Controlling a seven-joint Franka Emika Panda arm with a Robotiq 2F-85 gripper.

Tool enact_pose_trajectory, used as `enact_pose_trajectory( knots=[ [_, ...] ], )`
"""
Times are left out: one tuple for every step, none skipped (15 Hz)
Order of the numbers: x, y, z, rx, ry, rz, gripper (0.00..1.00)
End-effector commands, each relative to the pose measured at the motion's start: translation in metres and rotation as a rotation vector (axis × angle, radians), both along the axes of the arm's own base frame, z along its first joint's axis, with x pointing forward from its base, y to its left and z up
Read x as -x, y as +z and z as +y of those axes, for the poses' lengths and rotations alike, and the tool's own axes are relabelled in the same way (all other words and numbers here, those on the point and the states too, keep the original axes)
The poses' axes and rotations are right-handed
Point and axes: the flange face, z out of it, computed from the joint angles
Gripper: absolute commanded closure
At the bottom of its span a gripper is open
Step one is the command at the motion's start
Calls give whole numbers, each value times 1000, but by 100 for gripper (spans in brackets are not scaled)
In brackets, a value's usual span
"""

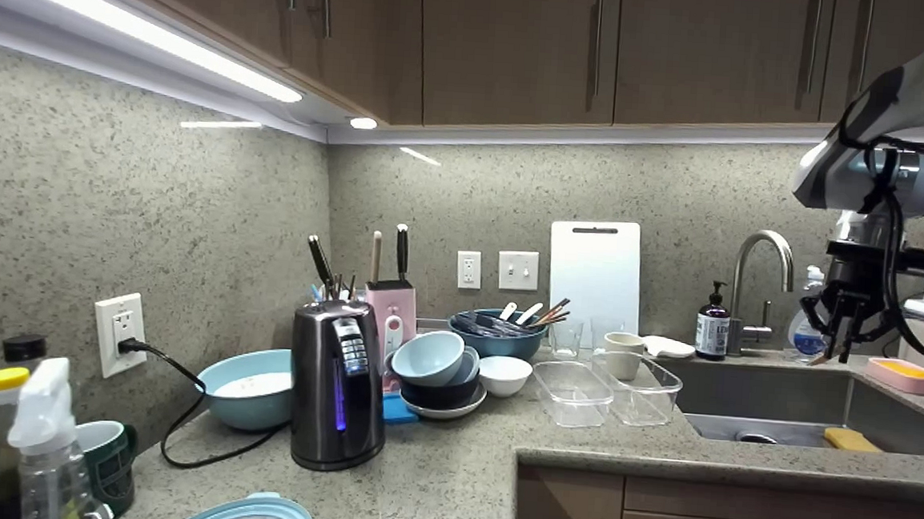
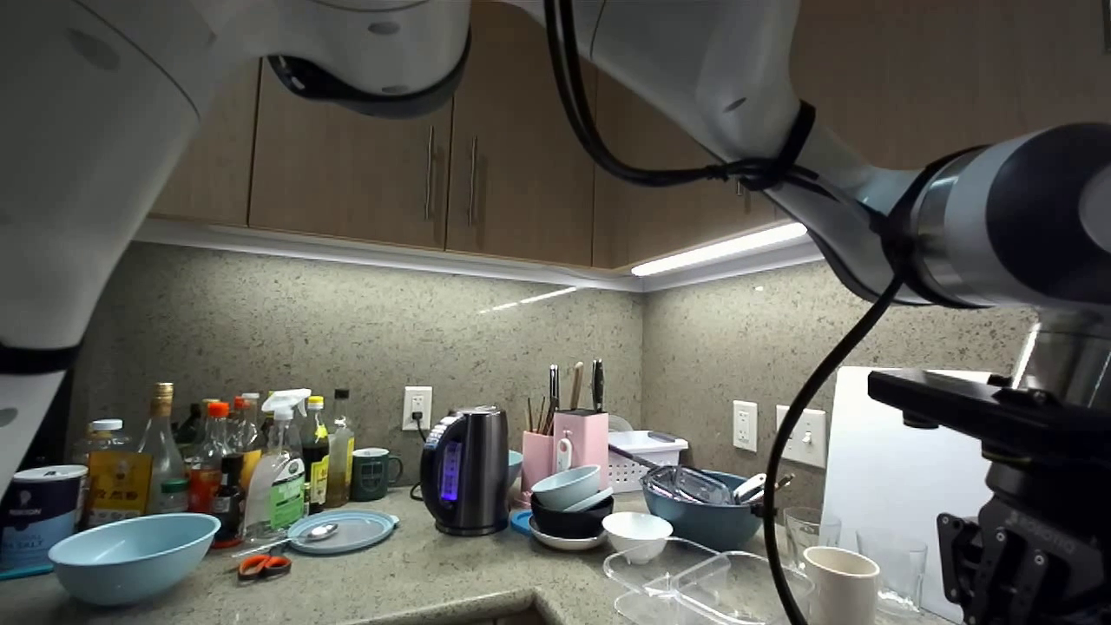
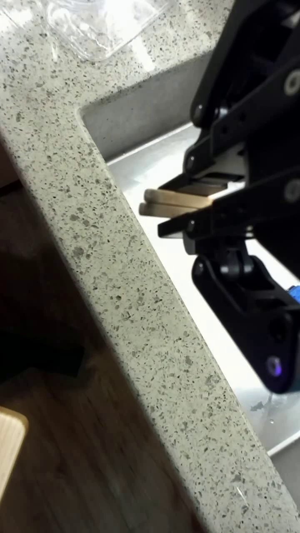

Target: Take the chopsticks out of the clear bowl on the right and put them in the sink

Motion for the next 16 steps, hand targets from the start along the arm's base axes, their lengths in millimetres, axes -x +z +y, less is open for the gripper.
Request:
enact_pose_trajectory(
  knots=[
    [-17,-12,-20,-19,-11,14,96],
    [-33,-17,-23,-20,-22,23,96],
    [-34,-23,-33,-22,-29,28,96],
    [-44,-29,-39,-26,-35,35,96],
    [-50,-33,-45,-29,-42,43,96],
    [-56,-42,-51,-36,-46,56,96],
    [-60,-45,-55,-36,-53,70,96],
    [-72,-51,-56,-40,-55,82,96],
    [-78,-55,-57,-39,-62,94,96],
    [-87,-59,-58,-46,-70,104,96],
    [-100,-62,-53,-52,-77,112,96],
    [-112,-64,-51,-44,-88,119,96],
    [-124,-64,-49,-20,-107,121,96],
    [-139,-63,-45,29,-134,114,96],
    [-152,-61,-40,68,-158,106,96],
    [-165,-59,-30,110,-181,100,96]
  ],
)
